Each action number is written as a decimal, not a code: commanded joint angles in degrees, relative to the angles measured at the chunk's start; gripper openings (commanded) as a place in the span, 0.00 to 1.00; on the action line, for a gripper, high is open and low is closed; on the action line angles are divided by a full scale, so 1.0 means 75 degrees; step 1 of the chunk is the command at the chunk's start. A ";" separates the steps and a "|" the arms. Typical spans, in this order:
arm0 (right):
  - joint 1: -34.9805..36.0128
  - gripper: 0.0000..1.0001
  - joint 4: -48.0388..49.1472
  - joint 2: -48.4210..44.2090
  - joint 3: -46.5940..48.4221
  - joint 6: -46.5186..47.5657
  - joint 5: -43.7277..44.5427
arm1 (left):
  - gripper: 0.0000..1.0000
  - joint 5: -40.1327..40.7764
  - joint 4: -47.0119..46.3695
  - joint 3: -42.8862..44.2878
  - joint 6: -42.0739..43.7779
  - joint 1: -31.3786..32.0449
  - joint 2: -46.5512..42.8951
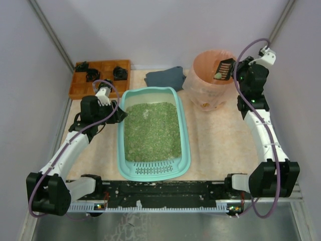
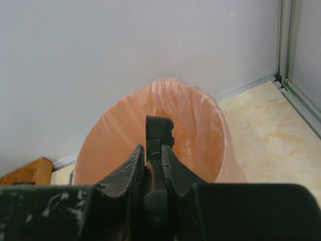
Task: Clean the litter box
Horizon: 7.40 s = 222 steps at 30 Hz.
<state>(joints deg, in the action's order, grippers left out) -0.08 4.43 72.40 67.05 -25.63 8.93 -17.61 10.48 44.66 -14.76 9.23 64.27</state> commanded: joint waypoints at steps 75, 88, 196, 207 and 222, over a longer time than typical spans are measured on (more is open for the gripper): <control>0.4816 0.00 -0.0392 0.2111 0.0631 -0.1332 -0.1254 | 0.51 -0.0476 0.0049 0.0193 -0.0011 -0.0106 0.0413; 0.5453 0.00 -0.0571 0.4138 0.1536 -0.1630 0.0248 | 0.45 -0.0903 0.0046 0.0241 -0.0070 -0.0103 0.0673; 0.3918 0.00 0.3820 -0.0256 -0.4057 -0.5815 -0.3940 | 0.49 -0.0692 -0.0358 -0.0042 -0.0010 -0.0118 -0.0055; 0.3767 0.00 0.3968 -0.0663 -0.4957 -0.6669 -0.2307 | 0.48 -0.0730 -0.0261 0.0073 -0.0015 -0.0118 0.0003; 0.4565 0.00 0.4810 0.0480 -0.3873 -0.6186 -0.3755 | 0.48 -0.0738 -0.0518 -0.0121 -0.0048 -0.0118 -0.0142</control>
<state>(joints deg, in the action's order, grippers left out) 31.00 35.18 73.82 32.49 -74.02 -14.50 -20.86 8.16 44.07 -14.76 8.10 63.77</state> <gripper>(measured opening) 0.156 0.485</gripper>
